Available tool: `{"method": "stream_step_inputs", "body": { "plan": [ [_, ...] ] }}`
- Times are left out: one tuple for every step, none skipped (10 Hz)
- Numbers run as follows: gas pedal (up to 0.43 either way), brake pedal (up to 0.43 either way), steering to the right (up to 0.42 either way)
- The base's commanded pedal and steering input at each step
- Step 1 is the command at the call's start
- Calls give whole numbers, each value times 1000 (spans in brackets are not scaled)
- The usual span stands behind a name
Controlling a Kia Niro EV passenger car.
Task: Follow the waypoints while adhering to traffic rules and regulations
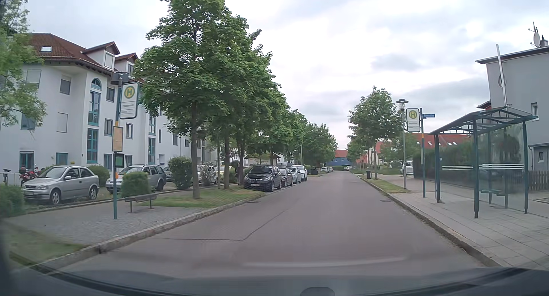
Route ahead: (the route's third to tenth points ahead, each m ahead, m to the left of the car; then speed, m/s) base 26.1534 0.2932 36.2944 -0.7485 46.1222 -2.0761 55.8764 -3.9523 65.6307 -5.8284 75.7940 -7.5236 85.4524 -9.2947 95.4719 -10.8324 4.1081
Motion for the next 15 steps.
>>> {"method": "stream_step_inputs", "body": {
  "plan": [
    [138,0,154],
    [138,0,139],
    [138,0,125],
    [150,0,117],
    [150,0,106],
    [157,0,99],
    [169,0,93],
    [177,0,93],
    [177,0,94],
    [177,0,94],
    [177,0,92],
    [169,0,89],
    [169,0,78],
    [169,0,65],
    [169,0,54]
  ]
}}
